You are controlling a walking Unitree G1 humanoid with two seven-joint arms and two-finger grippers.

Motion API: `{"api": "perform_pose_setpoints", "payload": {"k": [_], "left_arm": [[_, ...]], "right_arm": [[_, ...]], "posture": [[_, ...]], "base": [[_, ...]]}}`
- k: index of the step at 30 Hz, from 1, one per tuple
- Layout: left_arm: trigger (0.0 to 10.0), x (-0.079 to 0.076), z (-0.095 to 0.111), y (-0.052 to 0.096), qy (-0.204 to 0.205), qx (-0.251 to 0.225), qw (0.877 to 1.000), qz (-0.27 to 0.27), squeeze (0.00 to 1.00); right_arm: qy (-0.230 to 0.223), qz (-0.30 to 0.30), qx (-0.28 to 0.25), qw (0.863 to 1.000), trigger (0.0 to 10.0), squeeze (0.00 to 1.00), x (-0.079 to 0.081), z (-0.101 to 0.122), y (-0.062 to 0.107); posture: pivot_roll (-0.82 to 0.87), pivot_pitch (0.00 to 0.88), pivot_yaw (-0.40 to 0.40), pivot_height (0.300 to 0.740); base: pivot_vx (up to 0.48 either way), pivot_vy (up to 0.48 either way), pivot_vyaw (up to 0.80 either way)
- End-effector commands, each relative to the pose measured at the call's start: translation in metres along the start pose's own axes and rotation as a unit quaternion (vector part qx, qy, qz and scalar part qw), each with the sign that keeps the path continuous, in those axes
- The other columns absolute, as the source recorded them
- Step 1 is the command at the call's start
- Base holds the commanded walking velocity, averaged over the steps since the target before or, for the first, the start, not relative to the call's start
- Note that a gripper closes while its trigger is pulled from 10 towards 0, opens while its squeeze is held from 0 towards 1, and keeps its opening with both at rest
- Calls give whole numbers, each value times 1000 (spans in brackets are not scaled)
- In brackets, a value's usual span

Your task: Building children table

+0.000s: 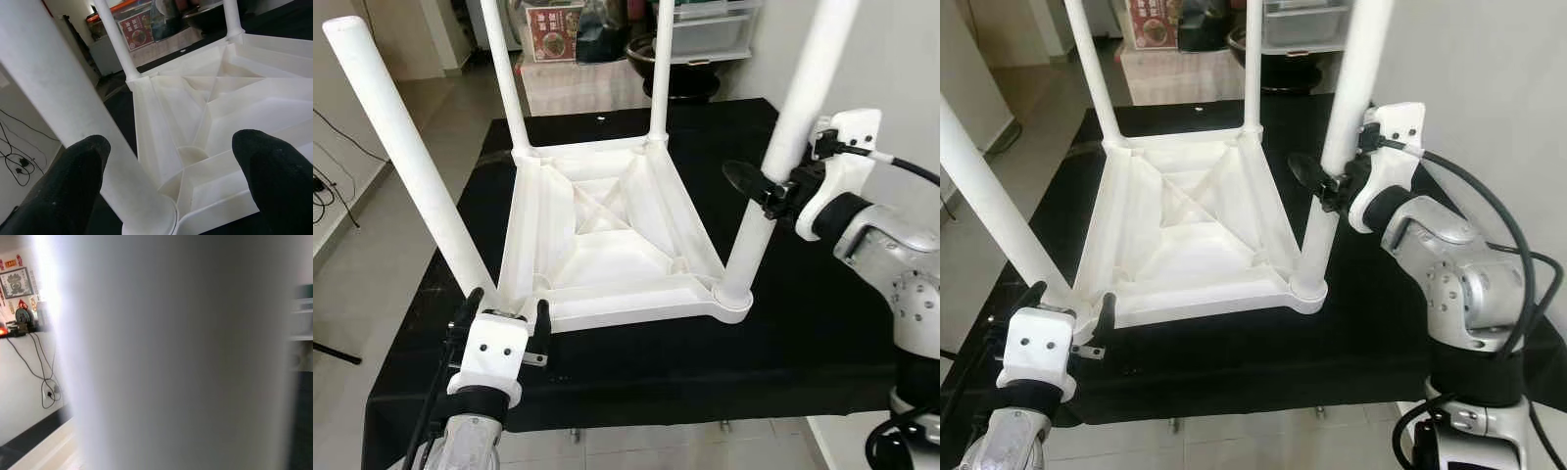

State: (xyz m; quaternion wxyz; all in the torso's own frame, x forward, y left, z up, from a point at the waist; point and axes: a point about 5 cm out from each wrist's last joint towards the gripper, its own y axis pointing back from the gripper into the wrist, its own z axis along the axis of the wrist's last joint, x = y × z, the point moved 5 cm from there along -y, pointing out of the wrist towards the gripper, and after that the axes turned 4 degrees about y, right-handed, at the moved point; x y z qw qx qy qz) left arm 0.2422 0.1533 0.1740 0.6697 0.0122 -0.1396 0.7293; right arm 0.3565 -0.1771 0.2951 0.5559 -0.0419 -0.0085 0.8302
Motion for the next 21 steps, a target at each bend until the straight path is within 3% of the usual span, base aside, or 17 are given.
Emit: {"api": "perform_pose_setpoints", "payload": {"k": [1, 13, 21], "left_arm": [[10000, 3, -3, 2, -6, 8, 1000, 9, 0], [10000, 6, -3, 1, -8, 9, 1000, 13, 0], [10000, 35, -8, -15, 0, 15, 998, 55, 0]], "right_arm": [[-5, -27, -3, 1000, 0, 0, -9, 4, 2], [-17, -44, 4, 999, 0, 0, -10, 2, 1], [-31, -34, 4, 999, 0, 0, -2, 2, -2]], "posture": [[-64, 81, -21, 740], [-60, 83, -21, 740], [-61, 82, -24, 740]], "base": [[0, 0, 0], [0, 0, 0], [0, 0, 0]]}}
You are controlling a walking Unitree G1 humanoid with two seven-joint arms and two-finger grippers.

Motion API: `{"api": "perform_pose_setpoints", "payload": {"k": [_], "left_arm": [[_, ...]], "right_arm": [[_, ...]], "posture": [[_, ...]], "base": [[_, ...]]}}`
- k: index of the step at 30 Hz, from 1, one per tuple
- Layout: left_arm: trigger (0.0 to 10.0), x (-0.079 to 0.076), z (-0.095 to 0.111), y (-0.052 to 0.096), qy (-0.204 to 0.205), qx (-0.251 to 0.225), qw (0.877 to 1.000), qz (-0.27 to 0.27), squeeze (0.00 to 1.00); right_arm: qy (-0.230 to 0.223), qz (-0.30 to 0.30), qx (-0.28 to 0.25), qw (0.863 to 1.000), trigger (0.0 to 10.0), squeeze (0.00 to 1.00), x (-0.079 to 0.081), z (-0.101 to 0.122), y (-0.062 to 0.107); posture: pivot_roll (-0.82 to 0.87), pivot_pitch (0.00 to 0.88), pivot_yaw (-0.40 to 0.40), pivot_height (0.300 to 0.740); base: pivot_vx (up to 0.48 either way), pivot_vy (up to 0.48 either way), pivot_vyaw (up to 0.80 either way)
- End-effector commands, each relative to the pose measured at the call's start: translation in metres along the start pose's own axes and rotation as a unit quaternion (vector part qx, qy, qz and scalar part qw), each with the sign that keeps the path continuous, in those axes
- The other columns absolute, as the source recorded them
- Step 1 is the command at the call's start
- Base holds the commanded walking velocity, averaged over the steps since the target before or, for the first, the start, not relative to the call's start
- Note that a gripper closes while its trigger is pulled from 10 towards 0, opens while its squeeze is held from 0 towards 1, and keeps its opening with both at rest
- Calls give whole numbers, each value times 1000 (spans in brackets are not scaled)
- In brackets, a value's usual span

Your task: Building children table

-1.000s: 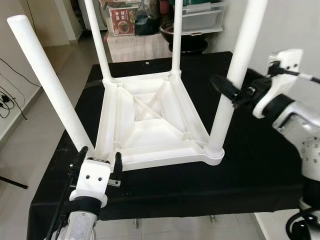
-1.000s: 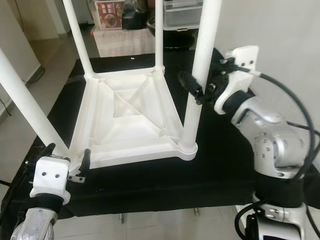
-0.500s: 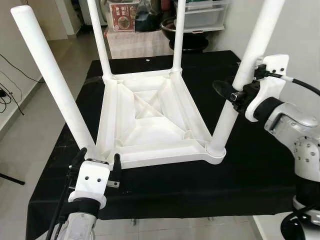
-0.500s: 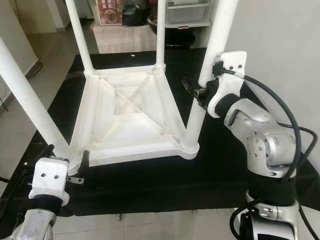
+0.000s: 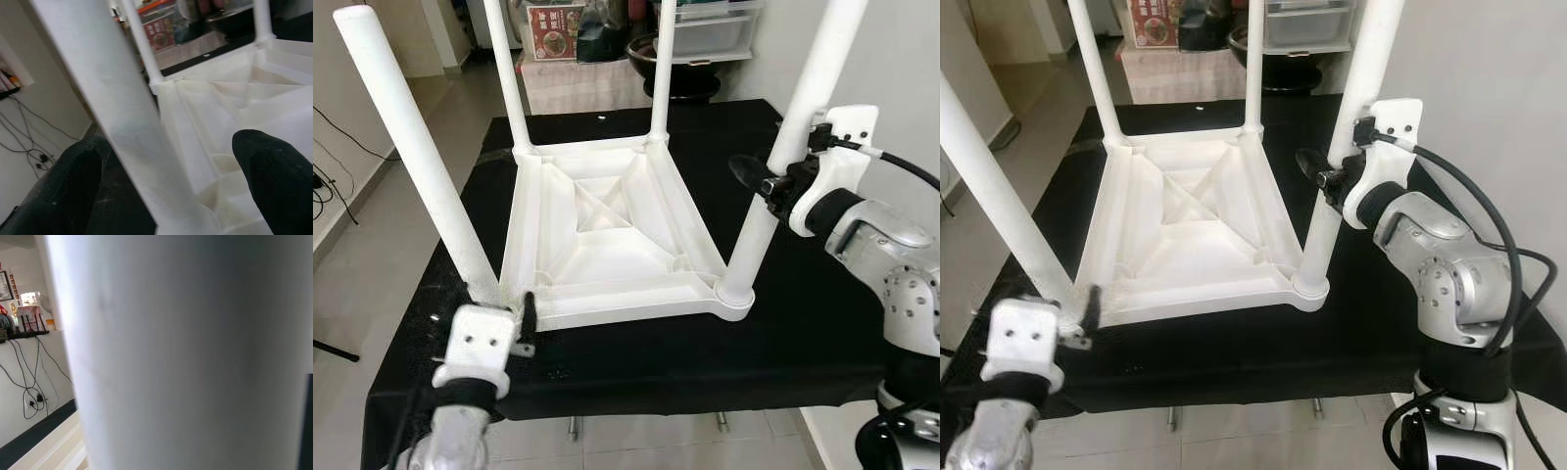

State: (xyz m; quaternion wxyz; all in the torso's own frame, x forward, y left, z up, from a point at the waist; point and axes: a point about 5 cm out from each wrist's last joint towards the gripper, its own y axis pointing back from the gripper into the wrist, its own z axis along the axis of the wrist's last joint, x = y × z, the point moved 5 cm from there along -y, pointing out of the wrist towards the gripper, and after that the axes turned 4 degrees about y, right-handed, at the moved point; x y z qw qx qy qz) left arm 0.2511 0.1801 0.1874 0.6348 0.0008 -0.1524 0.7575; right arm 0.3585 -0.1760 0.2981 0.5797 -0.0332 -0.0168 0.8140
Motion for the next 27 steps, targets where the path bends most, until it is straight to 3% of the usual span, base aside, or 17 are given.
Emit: {"api": "perform_pose_setpoints", "payload": {"k": [1, 3, 4, 9, 13, 16, 18, 20, 22, 27], "left_arm": [[10000, 6, -14, -2, 3, 28, 1000, 9, 0], [10000, 10, -15, -4, 13, 31, 999, 10, 55], [10000, 12, -16, -6, 29, 34, 999, 9, 1000], [10000, 9, -15, -5, 54, 35, 998, 0, 1000], [10000, -4, -19, 7, 91, 53, 994, -19, 1000], [10000, 0, -29, 8, 123, 67, 990, -15, 1000], [10000, 0, -29, 8, 123, 67, 990, -15, 1000], [10000, 6, -34, 5, 135, 66, 989, -11, 1000], [10000, 30, -44, -3, 152, 61, 986, 18, 1000], [10000, 48, -47, -13, 149, 48, 987, 32, 1000]], "right_arm": [[-20, -5, 5, 1000, 0, 0, -2, -1, 0], [-21, -4, 5, 1000, 0, 0, -1, 0, 0], [-21, -2, 4, 1000, 0, 0, -1, 0, 0], [-24, 1, 4, 1000, 0, 0, 1, 1, 0], [-31, 8, 2, 999, 0, 0, 5, 1, -1], [-32, 13, 1, 999, 0, 0, 8, 2, -1], [-32, 13, 1, 999, 0, 0, 8, 2, -1], [-33, 15, -1, 999, 0, 0, 9, 3, -1], [-33, 19, -4, 999, 0, 0, 10, 5, -1], [-33, 22, -6, 999, 0, 0, 11, 6, 0]], "posture": [[-61, 82, -24, 740], [-66, 83, -23, 740], [-68, 84, -22, 740], [-67, 85, -21, 740], [-60, 89, -21, 740], [-62, 88, -23, 740], [-62, 88, -23, 740], [-67, 88, -25, 740], [-74, 88, -27, 740], [-78, 88, -29, 740]], "base": [[0, 0, 0], [0, 0, 0], [0, 0, 0], [0, 0, 0], [0, 0, 0], [0, 0, 0], [0, 0, 0], [0, 0, 0], [0, 0, 0], [0, 0, 0]]}}
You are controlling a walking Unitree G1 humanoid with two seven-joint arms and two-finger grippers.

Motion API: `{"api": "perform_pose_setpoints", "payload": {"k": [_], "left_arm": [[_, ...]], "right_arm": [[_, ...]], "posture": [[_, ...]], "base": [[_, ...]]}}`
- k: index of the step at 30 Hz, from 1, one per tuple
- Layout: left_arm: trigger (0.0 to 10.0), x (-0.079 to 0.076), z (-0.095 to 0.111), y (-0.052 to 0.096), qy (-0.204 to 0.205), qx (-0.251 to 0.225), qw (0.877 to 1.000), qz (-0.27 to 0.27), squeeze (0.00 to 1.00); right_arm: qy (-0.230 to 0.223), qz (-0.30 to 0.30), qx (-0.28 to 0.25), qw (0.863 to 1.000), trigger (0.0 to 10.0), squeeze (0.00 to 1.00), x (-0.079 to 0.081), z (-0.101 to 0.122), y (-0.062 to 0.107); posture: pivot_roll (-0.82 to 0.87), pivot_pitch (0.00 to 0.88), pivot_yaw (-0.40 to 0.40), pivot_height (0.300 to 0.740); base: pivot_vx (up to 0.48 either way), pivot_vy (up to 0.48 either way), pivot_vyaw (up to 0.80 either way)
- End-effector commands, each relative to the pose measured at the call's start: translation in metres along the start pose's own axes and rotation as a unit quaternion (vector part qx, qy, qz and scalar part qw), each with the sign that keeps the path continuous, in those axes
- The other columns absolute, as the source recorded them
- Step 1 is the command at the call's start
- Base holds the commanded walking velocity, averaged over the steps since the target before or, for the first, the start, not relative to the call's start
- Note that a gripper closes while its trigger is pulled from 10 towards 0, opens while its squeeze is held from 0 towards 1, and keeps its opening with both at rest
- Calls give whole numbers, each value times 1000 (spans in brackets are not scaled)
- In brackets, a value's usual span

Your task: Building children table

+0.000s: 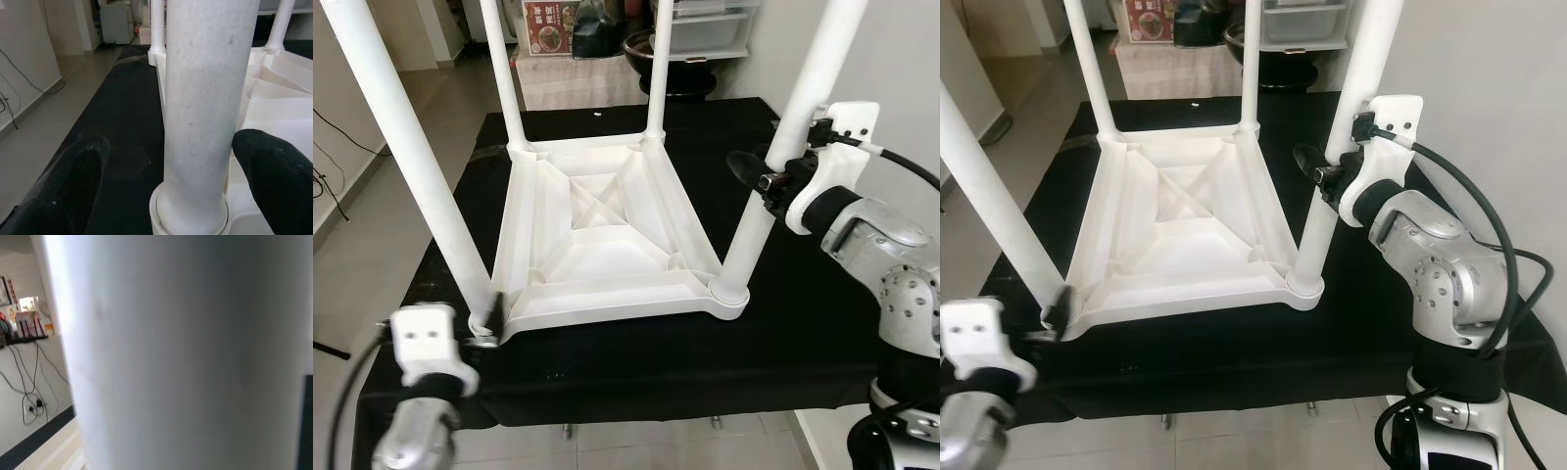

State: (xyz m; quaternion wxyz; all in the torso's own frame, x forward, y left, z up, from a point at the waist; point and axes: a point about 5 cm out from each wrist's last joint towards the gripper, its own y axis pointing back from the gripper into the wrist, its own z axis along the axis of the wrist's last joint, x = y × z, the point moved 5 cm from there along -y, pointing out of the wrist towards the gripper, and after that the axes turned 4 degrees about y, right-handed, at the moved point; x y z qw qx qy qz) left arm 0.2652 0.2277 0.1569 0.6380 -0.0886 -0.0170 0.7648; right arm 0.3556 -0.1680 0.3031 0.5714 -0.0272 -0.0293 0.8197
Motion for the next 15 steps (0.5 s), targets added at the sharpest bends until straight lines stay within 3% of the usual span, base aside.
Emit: {"api": "perform_pose_setpoints", "payload": {"k": [1, 7, 8, 9, 10, 15], "left_arm": [[10000, 14, -1, -1, -8, -1, 1000, 18, 1000], [10000, 21, -12, -4, -10, 13, 1000, 24, 1000], [10000, 22, -17, -6, -8, 21, 1000, 22, 655], [10000, 22, -17, -6, -8, 21, 1000, 22, 655], [10000, 26, -24, -9, -2, 30, 999, 19, 0], [10000, 27, -38, -18, 15, 55, 998, -2, 0]], "right_arm": [[-21, 13, 1, 1000, 0, 0, 3, 1, 0], [-22, 17, -1, 1000, 0, 0, 5, 3, 1], [-22, 17, -2, 1000, 0, 0, 5, 3, 1], [-22, 17, -2, 1000, 0, 0, 5, 3, 1], [-22, 17, -2, 1000, 0, 0, 5, 4, 1], [-21, 18, -6, 1000, 0, 0, 6, 6, 3]], "posture": [[-79, 88, -28, 740], [-88, 91, -28, 740], [-92, 93, -30, 740], [-92, 93, -30, 740], [-101, 95, -34, 740], [-109, 97, -32, 740]], "base": [[0, 0, 0], [0, 0, 0], [0, 0, 0], [0, 0, 0], [0, 0, 0], [0, 0, 0]]}}
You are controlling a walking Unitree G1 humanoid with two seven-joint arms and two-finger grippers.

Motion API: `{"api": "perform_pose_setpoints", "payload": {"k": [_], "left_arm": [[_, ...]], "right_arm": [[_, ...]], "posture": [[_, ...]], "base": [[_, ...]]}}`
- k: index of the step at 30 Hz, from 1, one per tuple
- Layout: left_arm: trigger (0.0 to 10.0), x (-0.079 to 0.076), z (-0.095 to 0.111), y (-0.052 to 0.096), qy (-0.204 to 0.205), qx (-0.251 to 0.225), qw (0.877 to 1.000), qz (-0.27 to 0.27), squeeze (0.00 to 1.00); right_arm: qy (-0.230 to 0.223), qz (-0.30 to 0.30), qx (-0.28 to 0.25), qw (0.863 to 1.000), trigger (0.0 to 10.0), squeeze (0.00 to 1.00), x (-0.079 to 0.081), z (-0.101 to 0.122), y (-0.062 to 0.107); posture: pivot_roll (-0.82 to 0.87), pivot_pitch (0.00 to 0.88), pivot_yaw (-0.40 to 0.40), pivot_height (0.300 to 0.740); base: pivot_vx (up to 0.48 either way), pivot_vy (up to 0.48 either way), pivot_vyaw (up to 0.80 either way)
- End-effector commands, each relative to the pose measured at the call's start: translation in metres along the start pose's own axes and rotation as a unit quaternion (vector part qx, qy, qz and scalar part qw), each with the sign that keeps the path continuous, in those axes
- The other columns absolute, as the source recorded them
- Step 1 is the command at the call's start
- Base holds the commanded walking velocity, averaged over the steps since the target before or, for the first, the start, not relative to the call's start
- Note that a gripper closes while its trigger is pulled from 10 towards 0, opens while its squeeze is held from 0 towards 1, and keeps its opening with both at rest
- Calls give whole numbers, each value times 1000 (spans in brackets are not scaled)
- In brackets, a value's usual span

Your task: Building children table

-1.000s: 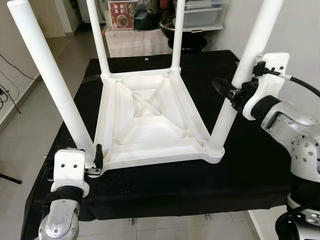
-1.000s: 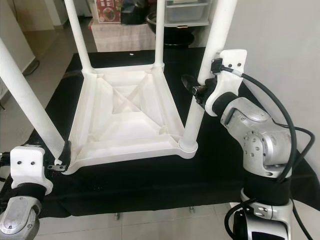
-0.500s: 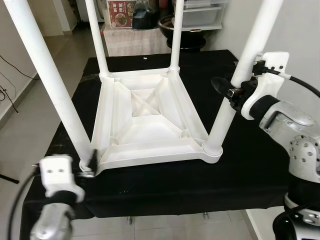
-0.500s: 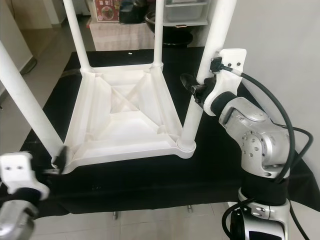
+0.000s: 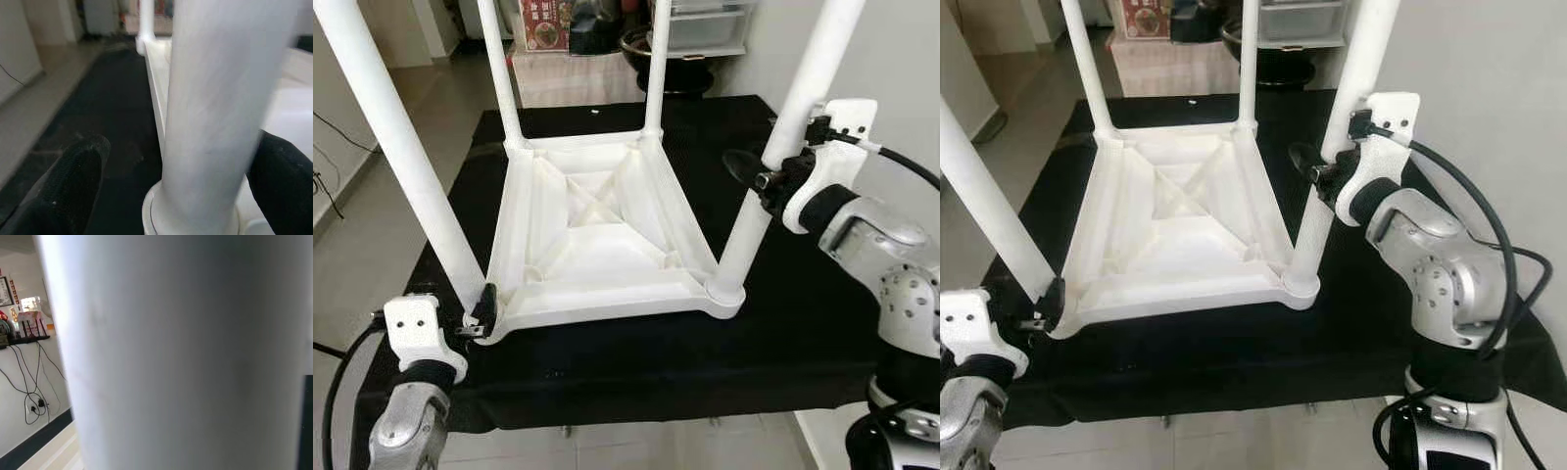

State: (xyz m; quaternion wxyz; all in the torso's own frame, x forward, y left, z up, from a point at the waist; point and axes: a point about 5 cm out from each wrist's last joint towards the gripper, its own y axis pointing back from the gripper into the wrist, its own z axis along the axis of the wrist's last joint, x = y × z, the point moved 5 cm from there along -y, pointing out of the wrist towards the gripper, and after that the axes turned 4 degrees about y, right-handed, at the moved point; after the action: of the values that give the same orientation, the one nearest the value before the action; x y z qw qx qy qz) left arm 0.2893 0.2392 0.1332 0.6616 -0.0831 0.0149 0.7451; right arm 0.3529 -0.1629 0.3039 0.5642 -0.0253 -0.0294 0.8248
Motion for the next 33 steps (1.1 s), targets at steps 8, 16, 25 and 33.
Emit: {"api": "perform_pose_setpoints", "payload": {"k": [8, 16, 25, 33], "left_arm": [[0, 21, -21, -12, 1, 33, 999, 2, 0], [0, 19, -13, -18, -3, 15, 1000, -8, 0], [0, 34, 57, -33, -59, -78, 995, -1, 0], [0, 20, 207, -59, -151, -230, 959, -72, 0]], "right_arm": [[-19, 18, -17, 1000, 0, 0, 6, 11, 4], [-22, 19, -17, 999, 0, 0, 7, 11, 4], [-49, -15, 15, 999, 0, 0, -4, -13, 3], [-149, -117, 87, 978, 0, 0, -24, -71, -7]], "posture": [[-122, 104, -21, 740], [-117, 110, -19, 740], [-98, 105, -17, 740], [-60, 96, -13, 740]], "base": [[0, 0, 0], [0, 0, 0], [0, 0, 0], [0, 0, 0]]}}
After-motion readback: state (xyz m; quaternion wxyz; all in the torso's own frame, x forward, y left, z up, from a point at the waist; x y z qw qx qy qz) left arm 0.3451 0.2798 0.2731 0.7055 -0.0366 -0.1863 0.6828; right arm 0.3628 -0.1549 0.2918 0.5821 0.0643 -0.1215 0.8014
